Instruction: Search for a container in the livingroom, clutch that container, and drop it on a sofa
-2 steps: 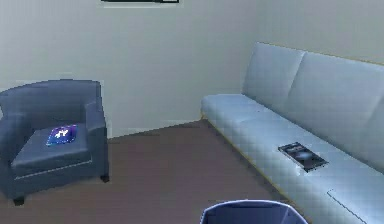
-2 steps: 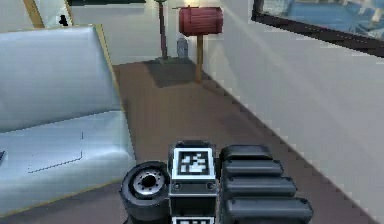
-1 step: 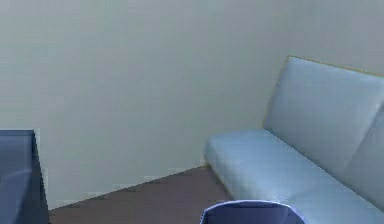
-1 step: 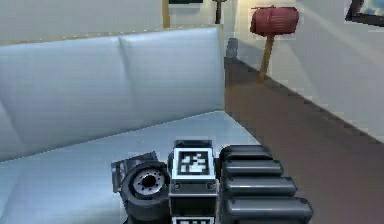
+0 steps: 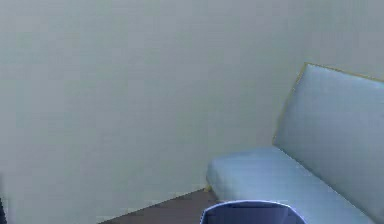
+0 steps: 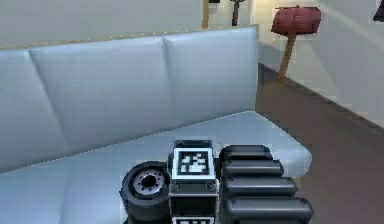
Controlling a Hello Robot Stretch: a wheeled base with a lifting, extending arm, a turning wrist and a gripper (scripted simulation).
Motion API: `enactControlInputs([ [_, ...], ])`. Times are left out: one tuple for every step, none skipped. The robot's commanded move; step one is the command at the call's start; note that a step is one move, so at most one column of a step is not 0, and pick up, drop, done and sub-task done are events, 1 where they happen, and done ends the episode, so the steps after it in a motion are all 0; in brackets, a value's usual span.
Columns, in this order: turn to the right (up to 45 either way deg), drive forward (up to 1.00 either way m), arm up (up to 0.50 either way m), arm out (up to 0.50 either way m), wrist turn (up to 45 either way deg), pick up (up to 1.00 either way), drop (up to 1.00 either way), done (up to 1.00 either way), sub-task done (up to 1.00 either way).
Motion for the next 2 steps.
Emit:
enactControlInputs([
  [-39.0, 0.00, 0.00, 0.00, 0.0, 0.00, 0.00, 0.00, 0.00],
  [0.0, 0.00, 0.00, 0.48, 0.0, 0.00, 0.00, 0.00, 0.00],
])
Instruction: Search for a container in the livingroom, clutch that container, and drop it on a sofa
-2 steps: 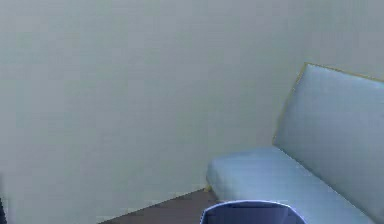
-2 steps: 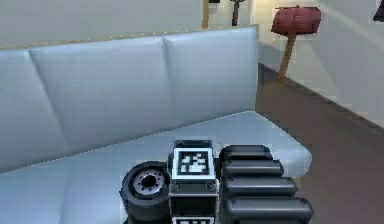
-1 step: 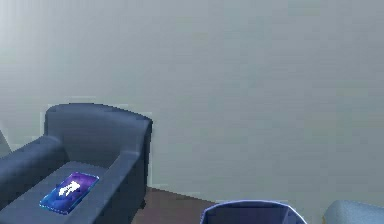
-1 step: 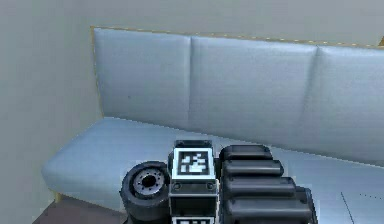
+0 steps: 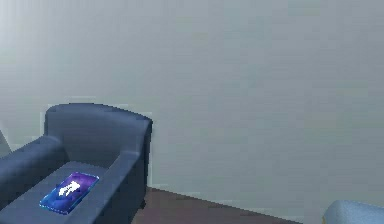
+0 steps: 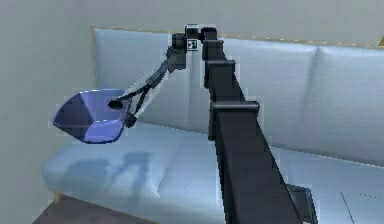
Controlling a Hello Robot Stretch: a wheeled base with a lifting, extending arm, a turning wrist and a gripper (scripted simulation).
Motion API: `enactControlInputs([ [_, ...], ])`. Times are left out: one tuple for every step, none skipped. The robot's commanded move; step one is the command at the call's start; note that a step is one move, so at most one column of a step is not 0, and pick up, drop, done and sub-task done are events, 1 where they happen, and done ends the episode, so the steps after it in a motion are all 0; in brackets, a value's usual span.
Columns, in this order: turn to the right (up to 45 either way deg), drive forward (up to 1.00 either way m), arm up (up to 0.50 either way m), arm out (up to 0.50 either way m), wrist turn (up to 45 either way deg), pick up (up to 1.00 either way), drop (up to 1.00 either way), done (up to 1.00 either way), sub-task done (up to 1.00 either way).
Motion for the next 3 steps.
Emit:
enactControlInputs([
  [0.0, 0.00, 0.00, 0.00, 45.0, 0.00, 0.00, 0.00, 0.00],
  [0.0, 0.00, 0.00, 0.00, 45.0, 0.00, 0.00, 0.00, 0.00],
  [0.0, 0.00, 0.00, 0.00, 45.0, 0.00, 0.00, 0.00, 0.00],
])
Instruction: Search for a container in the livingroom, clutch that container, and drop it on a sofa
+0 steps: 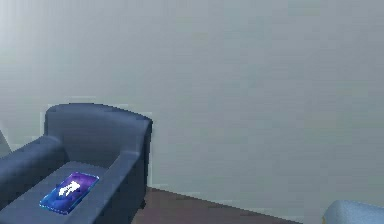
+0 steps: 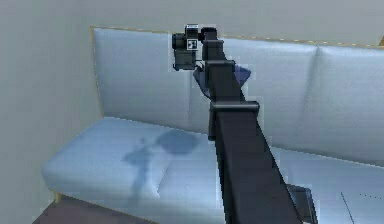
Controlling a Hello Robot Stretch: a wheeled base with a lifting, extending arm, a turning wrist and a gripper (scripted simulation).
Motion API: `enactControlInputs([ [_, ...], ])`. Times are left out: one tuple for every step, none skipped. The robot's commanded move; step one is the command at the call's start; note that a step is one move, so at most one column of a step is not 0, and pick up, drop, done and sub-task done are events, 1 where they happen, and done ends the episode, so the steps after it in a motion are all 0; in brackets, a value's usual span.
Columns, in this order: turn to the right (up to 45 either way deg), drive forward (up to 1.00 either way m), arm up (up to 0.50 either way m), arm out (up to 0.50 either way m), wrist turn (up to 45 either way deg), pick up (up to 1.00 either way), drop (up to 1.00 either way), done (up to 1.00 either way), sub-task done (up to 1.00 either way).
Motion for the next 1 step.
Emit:
enactControlInputs([
  [0.0, 0.00, 0.00, 0.00, 36.0, 0.00, 0.00, 0.00, 0.00],
])
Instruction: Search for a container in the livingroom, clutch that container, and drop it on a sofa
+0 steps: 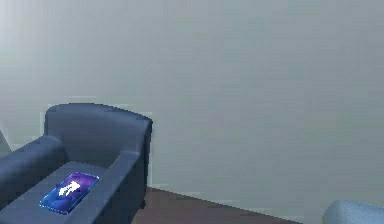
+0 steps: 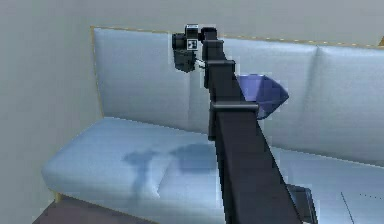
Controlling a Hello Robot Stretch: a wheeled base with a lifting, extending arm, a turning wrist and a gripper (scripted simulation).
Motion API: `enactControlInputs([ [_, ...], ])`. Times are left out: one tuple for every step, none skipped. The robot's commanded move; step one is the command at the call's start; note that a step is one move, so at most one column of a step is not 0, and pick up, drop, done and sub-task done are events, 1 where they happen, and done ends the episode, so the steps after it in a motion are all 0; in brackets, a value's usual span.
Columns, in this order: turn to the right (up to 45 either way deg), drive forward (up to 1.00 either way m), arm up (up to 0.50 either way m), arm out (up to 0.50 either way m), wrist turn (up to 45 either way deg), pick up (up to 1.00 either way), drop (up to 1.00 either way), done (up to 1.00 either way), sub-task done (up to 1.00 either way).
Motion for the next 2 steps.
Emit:
enactControlInputs([
  [0.0, 0.00, -0.40, 0.00, 0.0, 0.00, 0.00, 0.00, 0.00],
  [0.0, 0.00, -0.32, 0.00, 0.0, 0.00, 0.00, 0.00, 0.00],
])
